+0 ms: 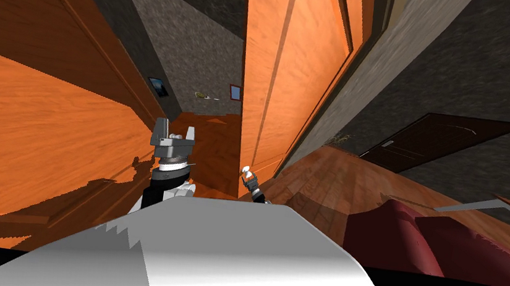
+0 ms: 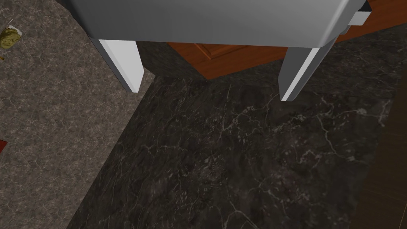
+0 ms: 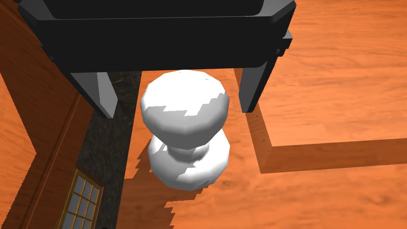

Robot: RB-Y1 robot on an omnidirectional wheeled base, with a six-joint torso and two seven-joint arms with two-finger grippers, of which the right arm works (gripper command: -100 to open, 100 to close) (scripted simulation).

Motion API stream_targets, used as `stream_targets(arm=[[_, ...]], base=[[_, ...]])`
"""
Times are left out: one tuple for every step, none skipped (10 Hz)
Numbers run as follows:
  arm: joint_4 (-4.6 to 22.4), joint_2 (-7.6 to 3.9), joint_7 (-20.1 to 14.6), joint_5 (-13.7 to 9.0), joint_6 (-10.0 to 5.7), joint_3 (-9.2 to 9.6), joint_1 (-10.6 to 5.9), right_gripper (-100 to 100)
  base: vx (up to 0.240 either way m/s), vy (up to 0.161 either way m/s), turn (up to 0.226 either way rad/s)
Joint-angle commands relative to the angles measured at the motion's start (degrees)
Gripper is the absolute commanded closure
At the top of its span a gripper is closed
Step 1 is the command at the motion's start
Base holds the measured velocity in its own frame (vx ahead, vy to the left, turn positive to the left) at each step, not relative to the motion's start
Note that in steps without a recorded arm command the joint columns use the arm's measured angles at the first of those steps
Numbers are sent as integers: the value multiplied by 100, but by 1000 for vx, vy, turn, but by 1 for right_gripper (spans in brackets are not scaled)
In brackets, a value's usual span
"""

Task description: Push the door open

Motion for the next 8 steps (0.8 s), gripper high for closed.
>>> stream_targets(arm=[[0,0,0,0,0,0,0,-100],[0,0,0,0,0,0,0,100],[0,0,0,0,0,0,0,100],[0,0,0,0,0,0,0,100],[0,0,0,0,0,0,0,100],[0,0,0,0,0,0,0,100],[0,0,0,0,0,0,0,100],[-1,7,-181,-49,9,12,-47,100]], base=[[82,56,-3],[-9,-9,-11],[-18,-26,15],[-12,-15,24],[0,0,0],[0,0,0],[0,0,0],[23,12,-23]])
